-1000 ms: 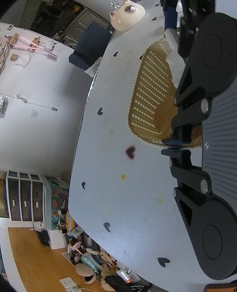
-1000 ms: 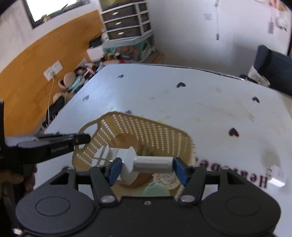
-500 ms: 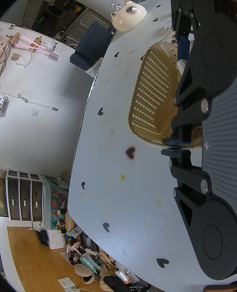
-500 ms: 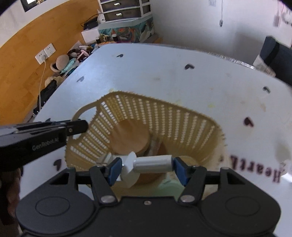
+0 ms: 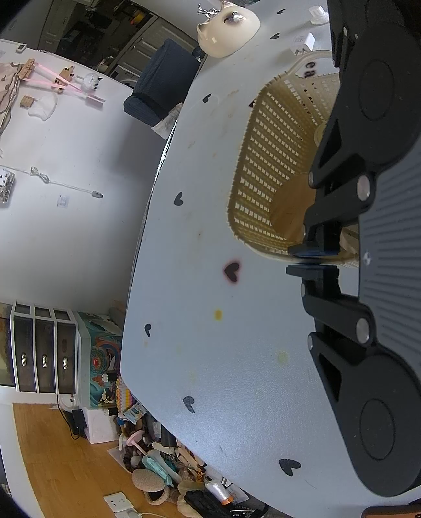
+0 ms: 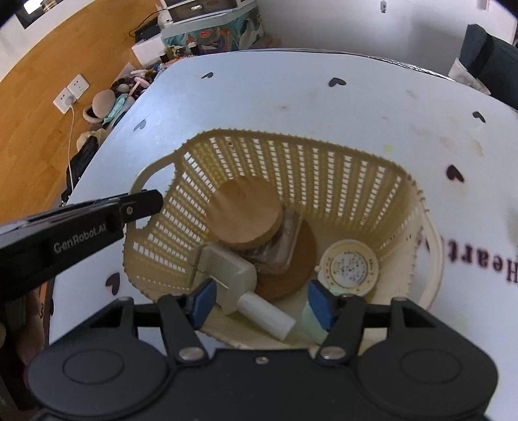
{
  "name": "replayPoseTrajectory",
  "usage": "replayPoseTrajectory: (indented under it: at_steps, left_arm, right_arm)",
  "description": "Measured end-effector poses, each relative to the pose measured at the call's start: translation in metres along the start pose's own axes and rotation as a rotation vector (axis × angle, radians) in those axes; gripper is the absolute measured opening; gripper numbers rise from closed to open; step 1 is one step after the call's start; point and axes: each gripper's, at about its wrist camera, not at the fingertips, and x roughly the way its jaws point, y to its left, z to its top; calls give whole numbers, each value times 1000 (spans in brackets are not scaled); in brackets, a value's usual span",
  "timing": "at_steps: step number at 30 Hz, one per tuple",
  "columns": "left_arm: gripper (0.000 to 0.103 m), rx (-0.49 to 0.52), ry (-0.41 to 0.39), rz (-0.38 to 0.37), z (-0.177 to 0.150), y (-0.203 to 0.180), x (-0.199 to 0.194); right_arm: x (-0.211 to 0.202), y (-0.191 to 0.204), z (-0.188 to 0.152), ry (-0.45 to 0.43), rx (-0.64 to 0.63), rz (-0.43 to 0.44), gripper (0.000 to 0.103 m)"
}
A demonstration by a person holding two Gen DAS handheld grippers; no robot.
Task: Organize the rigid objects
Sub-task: 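Carry the white plug adapter with the right tool and release it into the basket, then move the right tool back and grasp the white charger block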
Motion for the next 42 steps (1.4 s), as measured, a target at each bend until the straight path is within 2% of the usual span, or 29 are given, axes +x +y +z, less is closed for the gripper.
replayPoseTrajectory:
  at_steps: [10, 21, 27, 33, 38, 42]
  left_arm:
    - [4, 1, 0, 1, 0, 0, 1]
    - [4, 4, 1, 5, 0, 1, 1]
    - [4, 5, 2, 7, 0, 1, 1]
    - [4, 6, 2, 7, 0, 1, 1]
    - [4, 6, 1, 7, 0, 1, 1]
    - [4, 6, 2, 8, 0, 1, 1]
  right_arm:
    - [-8, -2, -1, -9, 12, 13, 62]
    - [-33, -4, -2, -62, 24, 56, 69]
    - [-51, -6, -2, -99, 33, 76, 77]
    - [-70, -14, -3, -150, 46, 85, 91]
    - [-84, -29, -7, -187, 60, 36, 101]
    - [-93, -46, -12, -218, 76, -19, 103]
